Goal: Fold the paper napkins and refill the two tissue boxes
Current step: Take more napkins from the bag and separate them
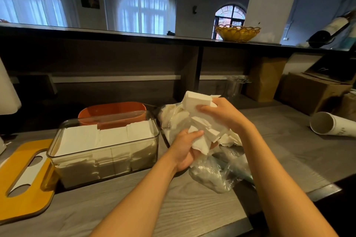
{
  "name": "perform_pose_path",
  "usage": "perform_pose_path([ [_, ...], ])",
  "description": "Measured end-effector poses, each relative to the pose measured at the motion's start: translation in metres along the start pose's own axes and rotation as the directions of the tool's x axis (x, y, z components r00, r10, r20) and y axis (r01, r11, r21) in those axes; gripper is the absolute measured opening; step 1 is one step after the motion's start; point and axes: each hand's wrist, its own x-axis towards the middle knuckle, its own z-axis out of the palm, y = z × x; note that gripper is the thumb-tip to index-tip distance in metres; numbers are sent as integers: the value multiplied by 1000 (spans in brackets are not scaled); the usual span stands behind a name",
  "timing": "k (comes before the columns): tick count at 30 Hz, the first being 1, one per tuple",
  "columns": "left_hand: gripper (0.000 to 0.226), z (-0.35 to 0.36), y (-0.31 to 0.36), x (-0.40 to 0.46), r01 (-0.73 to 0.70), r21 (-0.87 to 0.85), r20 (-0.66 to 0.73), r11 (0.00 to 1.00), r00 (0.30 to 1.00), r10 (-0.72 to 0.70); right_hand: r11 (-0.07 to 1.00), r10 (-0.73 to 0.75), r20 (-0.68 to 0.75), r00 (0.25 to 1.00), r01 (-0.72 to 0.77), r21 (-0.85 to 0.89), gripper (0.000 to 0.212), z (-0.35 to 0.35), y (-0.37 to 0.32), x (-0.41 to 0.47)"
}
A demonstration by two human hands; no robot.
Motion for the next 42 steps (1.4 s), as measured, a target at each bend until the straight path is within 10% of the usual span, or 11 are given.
perform_pose_path([
  [6, 30, -9, -2, 13, -25, -111, -198, 994, 980, 2, 954, 94, -175, 980, -39, 296, 19, 7, 27, -4],
  [11, 36, -16, 6, 15, -96, -357, -211, 929, 977, 19, 994, 49, -196, 979, -28, 110, 25, 19, 32, -5],
  [24, 69, -16, 9, 9, -93, -272, -141, 958, 988, 56, 956, 60, 85, 995, -33, -291, 50, 36, 31, -11],
  [42, 28, -13, -1, 10, -2, -39, -190, 999, 982, -5, 896, 356, -314, 880, -226, 383, 34, 49, 28, -4],
])
